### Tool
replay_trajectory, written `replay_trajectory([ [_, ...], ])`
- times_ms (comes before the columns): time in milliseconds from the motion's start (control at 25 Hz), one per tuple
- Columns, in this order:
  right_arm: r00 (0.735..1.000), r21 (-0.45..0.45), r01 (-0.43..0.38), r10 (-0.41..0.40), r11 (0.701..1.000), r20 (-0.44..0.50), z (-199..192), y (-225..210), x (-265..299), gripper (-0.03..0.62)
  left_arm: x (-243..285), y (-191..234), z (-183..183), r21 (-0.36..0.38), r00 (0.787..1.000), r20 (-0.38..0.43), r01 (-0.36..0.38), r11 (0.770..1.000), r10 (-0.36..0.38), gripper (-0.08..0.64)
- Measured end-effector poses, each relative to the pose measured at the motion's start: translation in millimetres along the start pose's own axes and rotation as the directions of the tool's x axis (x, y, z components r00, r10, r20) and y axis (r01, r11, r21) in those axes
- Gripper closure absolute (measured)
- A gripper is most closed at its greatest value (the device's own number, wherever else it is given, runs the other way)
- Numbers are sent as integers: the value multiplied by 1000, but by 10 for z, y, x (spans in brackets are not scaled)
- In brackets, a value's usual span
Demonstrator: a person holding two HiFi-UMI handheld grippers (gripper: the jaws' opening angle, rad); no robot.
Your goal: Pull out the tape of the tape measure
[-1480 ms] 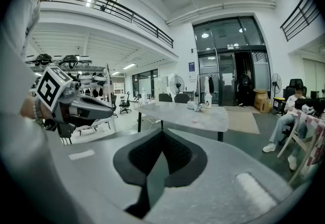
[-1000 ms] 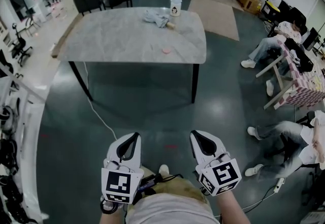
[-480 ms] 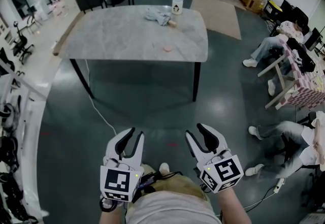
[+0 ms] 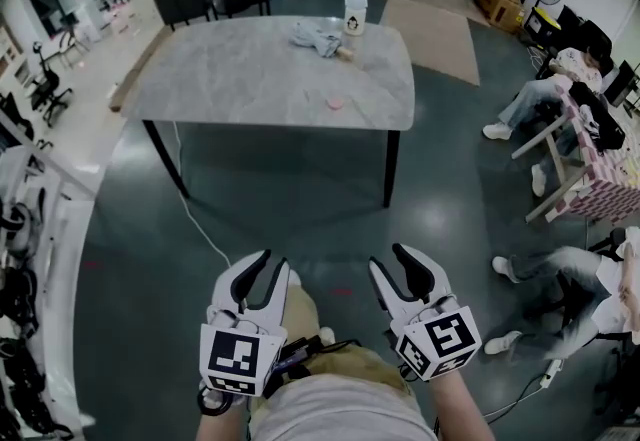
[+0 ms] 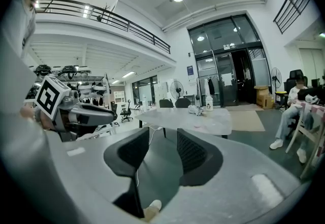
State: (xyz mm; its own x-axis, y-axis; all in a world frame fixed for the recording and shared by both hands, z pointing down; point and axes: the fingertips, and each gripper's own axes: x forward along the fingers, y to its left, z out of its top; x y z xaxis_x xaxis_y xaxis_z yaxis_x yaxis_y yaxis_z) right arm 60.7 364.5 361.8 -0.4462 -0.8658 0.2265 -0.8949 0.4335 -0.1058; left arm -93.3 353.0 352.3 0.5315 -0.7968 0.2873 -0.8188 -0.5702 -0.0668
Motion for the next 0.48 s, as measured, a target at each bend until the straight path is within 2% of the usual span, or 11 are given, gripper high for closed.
replay_trajectory([
  [480, 998, 5, 54, -54, 999, 14, 99, -274, 253, 425, 465, 159, 137, 22, 999, 17, 51, 998, -52, 468],
])
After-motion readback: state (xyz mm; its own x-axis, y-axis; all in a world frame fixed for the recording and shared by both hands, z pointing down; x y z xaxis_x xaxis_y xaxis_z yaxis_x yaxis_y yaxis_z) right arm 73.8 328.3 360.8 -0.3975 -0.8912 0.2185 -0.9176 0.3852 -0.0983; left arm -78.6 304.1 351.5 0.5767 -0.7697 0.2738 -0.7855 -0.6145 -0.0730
